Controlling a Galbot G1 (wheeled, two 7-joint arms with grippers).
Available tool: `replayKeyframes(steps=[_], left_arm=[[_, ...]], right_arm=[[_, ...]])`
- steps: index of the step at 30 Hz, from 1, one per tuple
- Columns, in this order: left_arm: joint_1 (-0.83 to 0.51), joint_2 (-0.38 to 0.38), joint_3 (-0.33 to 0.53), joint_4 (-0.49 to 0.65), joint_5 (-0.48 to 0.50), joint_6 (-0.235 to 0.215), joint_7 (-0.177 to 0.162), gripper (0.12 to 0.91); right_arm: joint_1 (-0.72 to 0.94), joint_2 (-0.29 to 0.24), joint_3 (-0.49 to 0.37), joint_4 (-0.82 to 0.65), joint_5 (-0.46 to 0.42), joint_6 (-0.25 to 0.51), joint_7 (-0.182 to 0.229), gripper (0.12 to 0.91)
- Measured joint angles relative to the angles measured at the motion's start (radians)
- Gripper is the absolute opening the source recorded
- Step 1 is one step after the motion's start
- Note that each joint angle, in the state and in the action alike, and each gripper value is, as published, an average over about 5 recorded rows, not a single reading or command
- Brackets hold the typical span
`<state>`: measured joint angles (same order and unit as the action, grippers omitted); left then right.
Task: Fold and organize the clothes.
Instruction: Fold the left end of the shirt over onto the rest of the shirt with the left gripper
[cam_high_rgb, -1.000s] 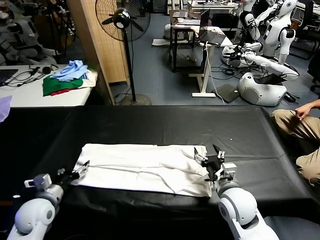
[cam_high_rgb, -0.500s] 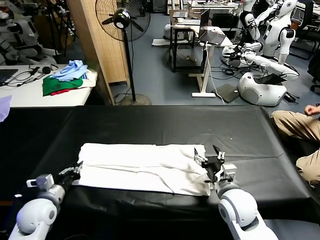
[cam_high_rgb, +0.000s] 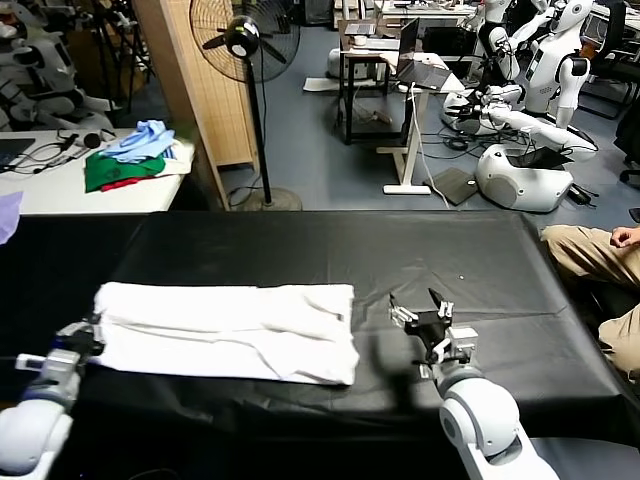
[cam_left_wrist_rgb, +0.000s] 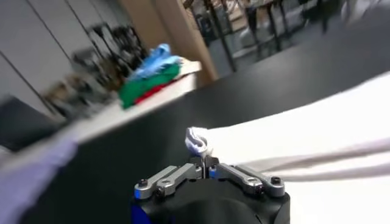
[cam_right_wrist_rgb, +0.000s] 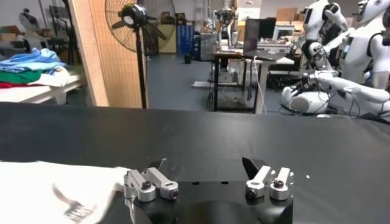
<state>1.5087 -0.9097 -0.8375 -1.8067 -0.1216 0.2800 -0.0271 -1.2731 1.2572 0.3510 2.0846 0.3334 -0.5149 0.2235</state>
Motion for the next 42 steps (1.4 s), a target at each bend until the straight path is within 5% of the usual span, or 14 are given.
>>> replayKeyframes(steps=[8, 21, 29, 42], left_arm=[[-0.004, -0.063, 0.071, -0.131, -0.077, 0.082, 0.000, 0.141], [-0.121, -0.228, 0.395, -0.383, -0.490, 0.235, -0.078, 0.141], [-0.163, -0.318, 0.532, -0.385, -0.462, 0.217, -0.075, 0.141], [-0.196, -0.382, 0.580, -0.315, -0.322, 0.159, -0.059, 0.141]], right_arm=[[-0.027, 0.009, 0.018, 0.017, -0.018, -0.002, 0.001, 0.798], [-0.075, 0.033, 0.060, 0.033, -0.046, 0.000, 0.000, 0.798], [-0.072, 0.049, 0.057, 0.023, -0.053, 0.000, -0.001, 0.798], [-0.065, 0.048, 0.050, 0.012, -0.055, 0.002, -0.009, 0.798]])
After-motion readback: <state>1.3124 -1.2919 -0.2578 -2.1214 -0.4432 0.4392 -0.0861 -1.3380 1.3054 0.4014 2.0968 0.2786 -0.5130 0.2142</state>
